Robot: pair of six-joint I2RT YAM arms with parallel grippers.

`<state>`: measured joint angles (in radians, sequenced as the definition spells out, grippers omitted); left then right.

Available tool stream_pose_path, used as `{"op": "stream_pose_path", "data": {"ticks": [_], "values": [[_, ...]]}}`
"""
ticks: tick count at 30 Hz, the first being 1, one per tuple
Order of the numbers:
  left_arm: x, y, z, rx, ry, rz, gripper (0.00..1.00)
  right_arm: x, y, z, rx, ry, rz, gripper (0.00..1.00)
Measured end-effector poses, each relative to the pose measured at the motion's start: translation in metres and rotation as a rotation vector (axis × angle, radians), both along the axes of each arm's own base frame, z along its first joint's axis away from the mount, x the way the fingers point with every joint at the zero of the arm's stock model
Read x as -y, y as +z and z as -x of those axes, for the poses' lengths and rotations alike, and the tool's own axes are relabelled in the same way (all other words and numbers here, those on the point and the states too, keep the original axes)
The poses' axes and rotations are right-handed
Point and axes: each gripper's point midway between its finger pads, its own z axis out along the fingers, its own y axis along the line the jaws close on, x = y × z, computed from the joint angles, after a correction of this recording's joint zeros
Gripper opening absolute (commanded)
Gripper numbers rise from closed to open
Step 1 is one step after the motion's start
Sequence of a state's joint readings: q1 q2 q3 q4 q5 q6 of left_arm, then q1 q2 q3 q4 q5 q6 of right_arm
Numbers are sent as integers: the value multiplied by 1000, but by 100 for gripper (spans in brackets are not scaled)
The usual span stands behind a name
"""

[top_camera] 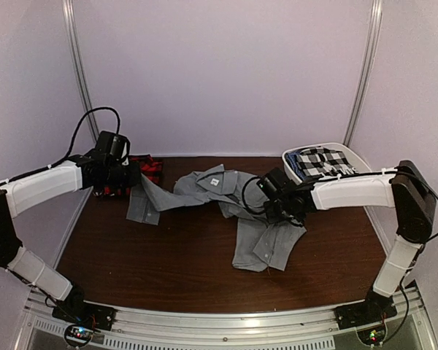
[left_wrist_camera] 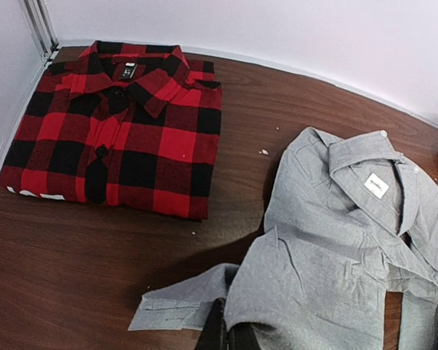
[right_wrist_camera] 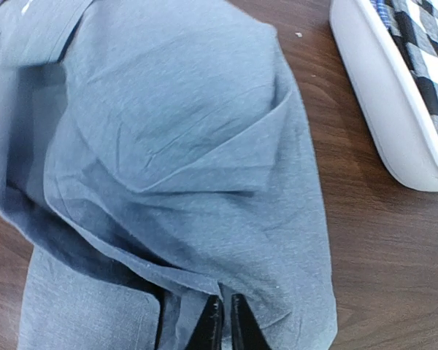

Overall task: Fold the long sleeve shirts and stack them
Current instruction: Flatten out the crumpled shirt at the center of the board.

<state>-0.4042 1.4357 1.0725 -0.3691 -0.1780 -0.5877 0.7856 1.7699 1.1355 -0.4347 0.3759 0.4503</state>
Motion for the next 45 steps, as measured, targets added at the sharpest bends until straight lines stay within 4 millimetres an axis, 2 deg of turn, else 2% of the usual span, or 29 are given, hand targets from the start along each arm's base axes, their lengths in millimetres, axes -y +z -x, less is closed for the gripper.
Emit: {"op": "stream_pose_path", "data": {"ticks": [2, 5, 8, 10, 15, 17, 19, 22, 25, 27, 31, 34, 37, 41, 45], "values": [[-4, 1, -2, 2, 4, 0, 0, 11, 11, -7, 24, -33, -14, 0], [-8, 3, -5, 3, 6, -5, 0, 38, 23, -22, 50, -105, -17, 0], [-13, 9, -9, 13, 7, -6, 0, 74, 33, -35, 65, -189, -3, 0], [-18, 12, -12, 21, 15, -5, 0, 105, 41, -44, 74, -255, 8, 0], [-52, 24, -23, 23, 70, -8, 0, 183, 75, -62, 129, -426, 14, 1], [-65, 34, -28, 36, 91, -7, 0, 202, 91, -69, 156, -466, 15, 3], [-72, 49, -35, 63, 100, -1, 0, 208, 103, -74, 177, -475, 11, 9], [-70, 69, -48, 100, 82, 14, 0, 199, 115, -80, 193, -436, -4, 31], [-60, 74, -60, 105, 40, 39, 0, 178, 116, -79, 189, -380, -12, 52], [-53, 69, -65, 89, 13, 55, 0, 153, 113, -73, 173, -310, -7, 57], [-44, 52, -70, 46, -20, 74, 0, 84, 101, -48, 140, -131, -40, 59], [-41, 47, -70, 29, -33, 82, 0, 33, 79, -13, 84, 22, -79, 59], [-40, 47, -70, 28, -38, 86, 0, -9, 44, 31, -10, 165, -123, 59], [-39, 47, -70, 27, -45, 92, 0, -27, 4, 69, -114, 242, -179, 59], [-37, 47, -69, 26, -52, 97, 0, -41, -16, 85, -164, 274, -236, 58]]}}
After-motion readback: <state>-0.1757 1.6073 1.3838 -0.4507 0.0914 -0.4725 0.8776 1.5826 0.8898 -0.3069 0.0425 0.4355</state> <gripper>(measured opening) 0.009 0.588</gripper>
